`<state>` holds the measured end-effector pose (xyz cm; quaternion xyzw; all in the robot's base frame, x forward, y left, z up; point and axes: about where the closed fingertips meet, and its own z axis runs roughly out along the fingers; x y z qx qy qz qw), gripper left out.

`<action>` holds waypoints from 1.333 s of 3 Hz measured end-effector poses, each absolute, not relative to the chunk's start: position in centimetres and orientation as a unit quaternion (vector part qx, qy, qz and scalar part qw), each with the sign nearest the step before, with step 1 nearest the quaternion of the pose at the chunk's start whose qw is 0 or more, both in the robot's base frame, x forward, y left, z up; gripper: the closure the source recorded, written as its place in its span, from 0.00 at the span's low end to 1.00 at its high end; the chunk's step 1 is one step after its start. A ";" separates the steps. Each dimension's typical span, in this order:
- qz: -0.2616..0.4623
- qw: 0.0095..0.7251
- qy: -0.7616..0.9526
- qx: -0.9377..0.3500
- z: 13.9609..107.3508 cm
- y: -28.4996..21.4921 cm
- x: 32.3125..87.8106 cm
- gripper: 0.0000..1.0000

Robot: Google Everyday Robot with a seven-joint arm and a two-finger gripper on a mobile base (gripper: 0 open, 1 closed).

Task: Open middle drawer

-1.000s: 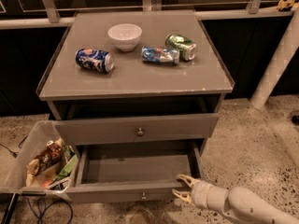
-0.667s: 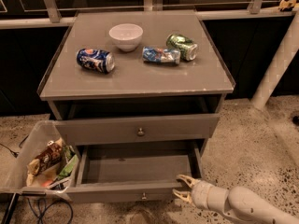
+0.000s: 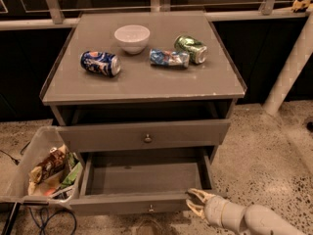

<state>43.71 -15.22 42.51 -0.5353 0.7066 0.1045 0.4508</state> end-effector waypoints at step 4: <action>0.103 0.453 0.708 -0.532 42.3 -15.3 42.7 0.34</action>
Offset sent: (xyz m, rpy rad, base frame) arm -0.0102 -0.0009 -0.0020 0.0035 -0.0018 -0.0086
